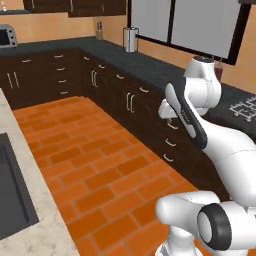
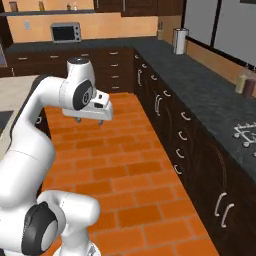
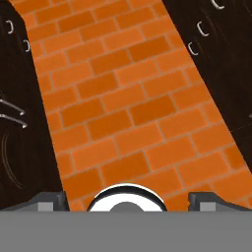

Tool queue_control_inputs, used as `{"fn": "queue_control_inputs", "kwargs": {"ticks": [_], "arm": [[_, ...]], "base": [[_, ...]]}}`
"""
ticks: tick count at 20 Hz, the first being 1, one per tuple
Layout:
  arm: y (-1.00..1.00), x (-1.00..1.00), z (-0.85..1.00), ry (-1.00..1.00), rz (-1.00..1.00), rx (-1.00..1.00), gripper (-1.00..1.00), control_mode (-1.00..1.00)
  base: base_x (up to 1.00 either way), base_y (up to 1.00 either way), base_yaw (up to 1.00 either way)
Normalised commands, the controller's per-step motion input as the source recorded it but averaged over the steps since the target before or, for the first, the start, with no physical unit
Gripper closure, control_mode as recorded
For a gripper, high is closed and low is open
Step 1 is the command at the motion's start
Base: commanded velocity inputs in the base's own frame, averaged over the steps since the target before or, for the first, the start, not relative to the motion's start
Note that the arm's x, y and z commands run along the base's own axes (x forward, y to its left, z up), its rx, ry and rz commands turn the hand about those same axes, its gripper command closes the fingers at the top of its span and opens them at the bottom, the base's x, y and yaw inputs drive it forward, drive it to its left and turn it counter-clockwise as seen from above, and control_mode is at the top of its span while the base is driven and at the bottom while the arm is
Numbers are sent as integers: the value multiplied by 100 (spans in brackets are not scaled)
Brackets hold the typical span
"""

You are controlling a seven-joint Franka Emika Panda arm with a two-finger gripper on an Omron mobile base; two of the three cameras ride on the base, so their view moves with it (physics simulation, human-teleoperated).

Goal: Gather all objects into one cabinet and sort the glasses and bowls to opposite sides.

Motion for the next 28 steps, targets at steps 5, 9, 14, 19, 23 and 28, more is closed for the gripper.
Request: {"fn": "queue_control_inputs", "kwargs": {"ticks": [5,9,14,19,23,28], "arm": [[0,0,0,0,0,0,-100,100],[0,0,0,0,0,0,-100,100],[0,0,0,0,0,0,-100,100],[0,0,0,0,0,0,-100,100],[0,0,0,0,0,0,-100,100],[0,0,0,0,0,0,-100,100]], "base": [[0,7,55],[4,0,13],[44,0,1],[98,21,8],[85,-13,24],[57,-64,48]]}}
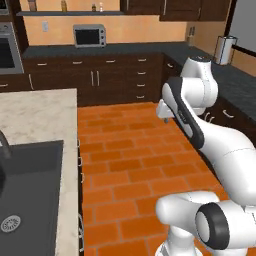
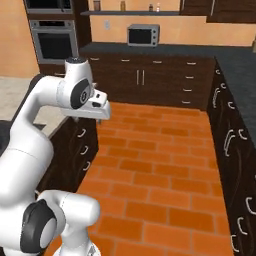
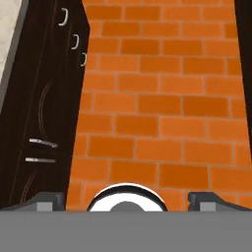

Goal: Gather all objects into one cabinet and sort the glasses and bowls to opposite sides.

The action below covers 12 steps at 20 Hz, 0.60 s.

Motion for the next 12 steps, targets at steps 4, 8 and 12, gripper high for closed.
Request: {"fn": "queue_control_inputs", "kwargs": {"ticks": [4,8,12], "arm": [[0,0,0,0,0,0,-100,100],[0,0,0,0,0,0,-100,100],[0,0,0,0,0,0,-100,100]], "base": [[15,-100,37],[30,-95,6],[100,1,0]]}}
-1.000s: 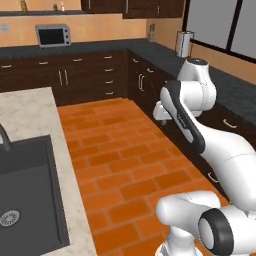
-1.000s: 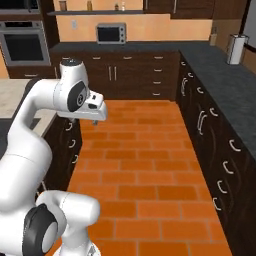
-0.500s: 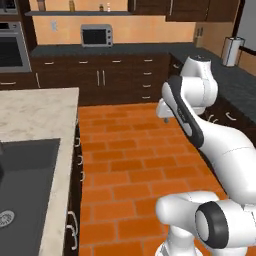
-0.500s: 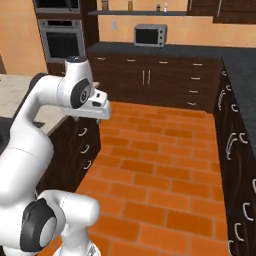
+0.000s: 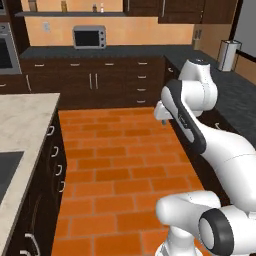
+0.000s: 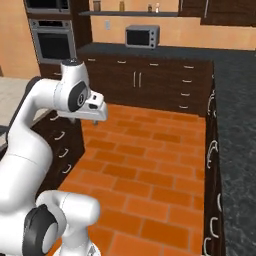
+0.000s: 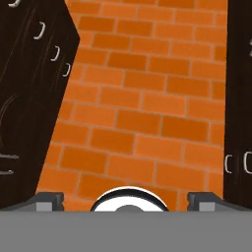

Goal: Gather all objects into one cabinet and sort the glasses and bowls to opposite sides.

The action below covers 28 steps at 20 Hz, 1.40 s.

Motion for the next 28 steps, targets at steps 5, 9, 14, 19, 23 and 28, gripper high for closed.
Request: {"fn": "queue_control_inputs", "kwargs": {"ticks": [5,9,14,19,23,28], "arm": [[0,0,0,0,0,0,-100,100],[0,0,0,0,0,0,-100,100],[0,0,0,0,0,0,-100,100],[0,0,0,0,0,0,-100,100],[0,0,0,0,0,0,-100,100],[0,0,0,0,0,0,-100,100]], "base": [[100,11,0],[100,2,-4],[100,11,-8],[100,33,-10],[100,36,-10],[100,8,-9]]}}
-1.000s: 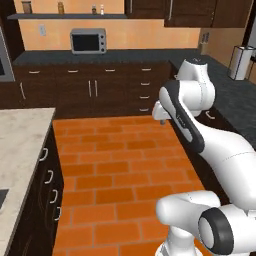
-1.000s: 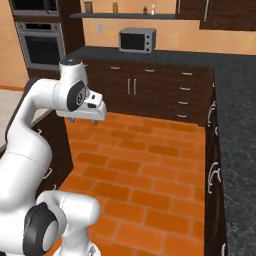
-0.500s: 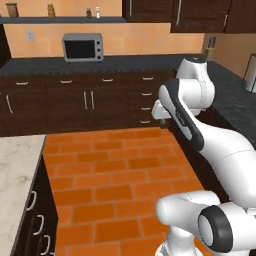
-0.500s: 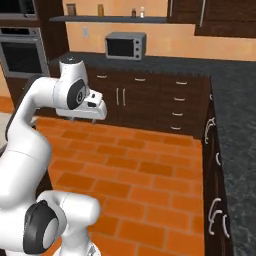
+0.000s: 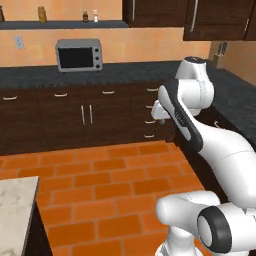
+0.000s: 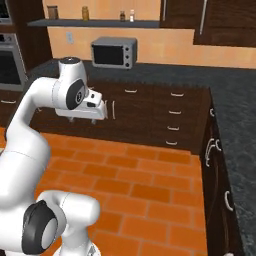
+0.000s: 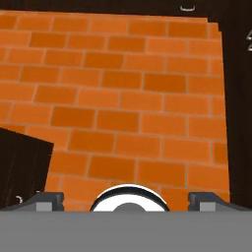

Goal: Gather all objects into one cabinet and sort the glasses and bowls to opposite sides.

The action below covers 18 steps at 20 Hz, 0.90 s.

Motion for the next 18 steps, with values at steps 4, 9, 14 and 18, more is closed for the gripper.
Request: {"fn": "queue_control_inputs", "kwargs": {"ticks": [4,9,14,18], "arm": [[0,0,0,0,0,0,-100,100],[0,0,0,0,0,0,-100,100],[0,0,0,0,0,0,-100,100],[0,0,0,0,0,0,-100,100]], "base": [[100,22,-11],[100,54,-14],[100,15,-7],[100,0,-5]]}}
